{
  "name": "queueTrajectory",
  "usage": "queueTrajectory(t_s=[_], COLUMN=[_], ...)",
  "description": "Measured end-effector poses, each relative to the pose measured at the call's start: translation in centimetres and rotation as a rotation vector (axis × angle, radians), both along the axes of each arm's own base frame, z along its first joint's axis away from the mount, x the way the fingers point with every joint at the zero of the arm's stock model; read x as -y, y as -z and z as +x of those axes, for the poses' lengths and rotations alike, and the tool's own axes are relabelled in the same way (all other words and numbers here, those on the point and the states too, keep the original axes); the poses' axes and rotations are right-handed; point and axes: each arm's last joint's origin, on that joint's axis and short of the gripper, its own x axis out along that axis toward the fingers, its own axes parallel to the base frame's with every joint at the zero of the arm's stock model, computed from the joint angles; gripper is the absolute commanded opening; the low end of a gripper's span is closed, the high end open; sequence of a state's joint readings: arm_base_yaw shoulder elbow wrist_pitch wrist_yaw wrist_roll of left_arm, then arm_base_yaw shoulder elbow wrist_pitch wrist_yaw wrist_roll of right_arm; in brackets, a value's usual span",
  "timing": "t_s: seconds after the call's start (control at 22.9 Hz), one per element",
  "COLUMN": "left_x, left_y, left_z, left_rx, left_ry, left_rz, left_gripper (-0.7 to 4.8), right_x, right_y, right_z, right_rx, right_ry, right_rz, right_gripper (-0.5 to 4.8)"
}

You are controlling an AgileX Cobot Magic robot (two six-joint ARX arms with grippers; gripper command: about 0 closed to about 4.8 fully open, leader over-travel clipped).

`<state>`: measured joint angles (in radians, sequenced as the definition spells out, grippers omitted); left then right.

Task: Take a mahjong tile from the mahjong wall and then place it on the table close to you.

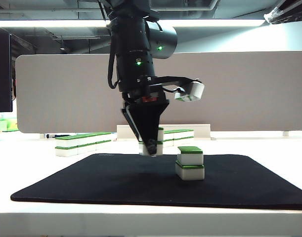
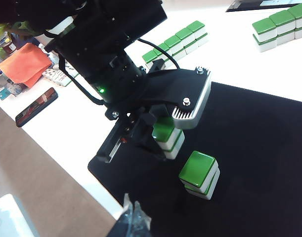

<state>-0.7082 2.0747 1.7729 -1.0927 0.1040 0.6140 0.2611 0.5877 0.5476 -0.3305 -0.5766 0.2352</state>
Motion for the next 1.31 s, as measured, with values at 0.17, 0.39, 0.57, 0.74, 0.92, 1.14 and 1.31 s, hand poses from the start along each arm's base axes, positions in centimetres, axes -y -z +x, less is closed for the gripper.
queueTrajectory(t_s=[0.17,0.39,0.57,0.74,0.92,1.14,1.31], left_x=[0.5,1.1,1.4,1.5,1.5,1.5,1.5], left_y=[1.7,2.7,2.9,3.1,3.1,3.2,3.7], left_z=[0.1,-0.2,-0.4,-0.2,-0.3,-0.3,-0.3], left_rx=[-0.07,-0.116,-0.127,-0.145,-0.15,-0.157,-0.168], left_ry=[0.011,0.03,0.038,0.034,0.026,0.013,0.009], left_rz=[-0.01,-0.02,-0.024,-0.022,-0.019,-0.015,-0.004], left_gripper=[1.69,1.69,1.7,1.83,1.84,2.57,2.69], right_x=[0.0,0.0,0.0,0.0,0.0,0.0,0.0], right_y=[0.0,0.0,0.0,0.0,0.0,0.0,0.0], right_z=[0.0,0.0,0.0,0.0,0.0,0.0,0.0], right_rx=[0.0,0.0,0.0,0.0,0.0,0.0,0.0], right_ry=[0.0,0.0,0.001,0.001,0.001,0.001,0.001], right_rz=[0.0,0.0,0.0,0.0,0.0,0.0,0.0], right_gripper=[-0.01,-0.01,-0.01,-0.01,-0.01,-0.01,-0.01])
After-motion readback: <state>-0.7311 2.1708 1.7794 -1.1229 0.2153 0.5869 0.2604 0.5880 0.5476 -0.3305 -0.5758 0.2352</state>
